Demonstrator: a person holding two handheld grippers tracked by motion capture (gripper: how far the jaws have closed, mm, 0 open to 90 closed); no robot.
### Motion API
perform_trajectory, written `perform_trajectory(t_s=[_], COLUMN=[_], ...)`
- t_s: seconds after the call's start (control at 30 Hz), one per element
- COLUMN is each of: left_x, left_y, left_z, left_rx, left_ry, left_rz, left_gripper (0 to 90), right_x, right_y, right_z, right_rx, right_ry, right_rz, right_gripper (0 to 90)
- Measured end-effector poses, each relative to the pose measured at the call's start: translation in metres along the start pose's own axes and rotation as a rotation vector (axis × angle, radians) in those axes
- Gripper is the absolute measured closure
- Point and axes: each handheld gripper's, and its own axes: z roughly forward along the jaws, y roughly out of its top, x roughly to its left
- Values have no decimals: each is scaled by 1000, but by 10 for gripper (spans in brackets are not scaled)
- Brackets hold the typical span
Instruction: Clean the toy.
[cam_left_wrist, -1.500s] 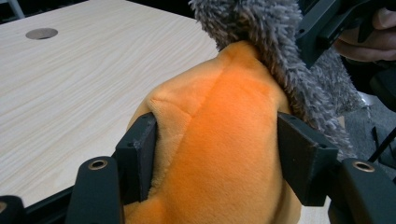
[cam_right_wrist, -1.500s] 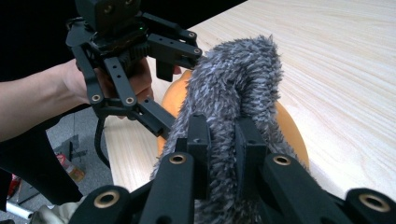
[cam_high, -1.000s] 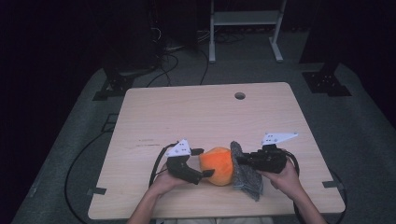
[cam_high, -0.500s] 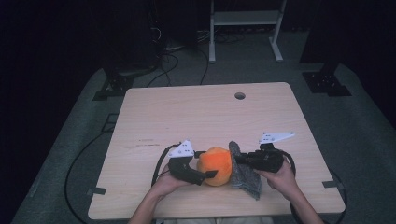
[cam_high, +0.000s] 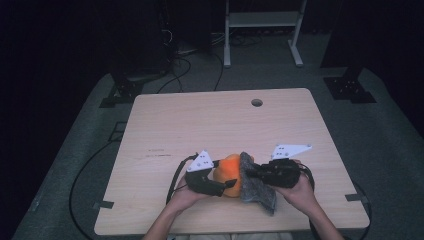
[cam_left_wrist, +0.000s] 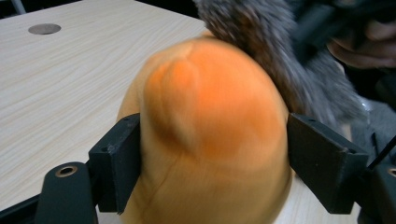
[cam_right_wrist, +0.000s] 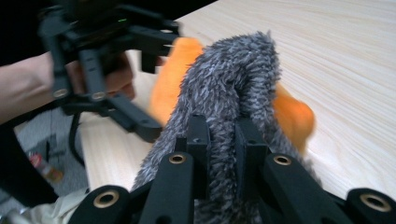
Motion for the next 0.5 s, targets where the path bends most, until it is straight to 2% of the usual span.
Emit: perform_trajectory(t_s=[0.03, 0.1, 0.13, 0.2, 0.23, 0.3, 0.33, 0.4, 0.43, 0.47, 0.5], left_x=[-3, -3, -4, -3, -3, -2, -1, -2, -2, -2, -2], left_y=[0, 1, 1, -1, -1, -3, -4, -4, -4, -4, -4], left_z=[2, 4, 5, 3, 3, 1, 0, -1, -1, -1, -1], left_rx=[1, 3, 4, 4, 4, 1, 2, 1, 0, 0, -1], left_ry=[21, 24, 24, 25, 25, 19, 13, 11, 10, 10, 11], left_rz=[18, 21, 26, 30, 30, 22, 26, 28, 27, 27, 24], left_gripper=[253, 295, 295, 332, 342, 345, 345, 344, 342, 338, 328], right_x=[-2, -2, 2, 15, 15, 11, 1, -10, -16, -16, -23], right_y=[-1, -2, -1, 3, 3, 4, 3, -3, -7, -7, -16], right_z=[-1, -2, -1, 0, 0, -1, -5, -8, -9, -9, -9], right_rx=[0, -3, -4, 8, 8, 5, -2, 17, 28, 28, 42], right_ry=[1, -3, -19, -33, -33, -28, -54, -129, -145, -145, -140], right_rz=[14, 20, 5, -66, -66, -54, -30, -26, -7, -7, 23], right_gripper=[783, 786, 786, 786, 786, 786, 785, 785, 786, 786, 788])
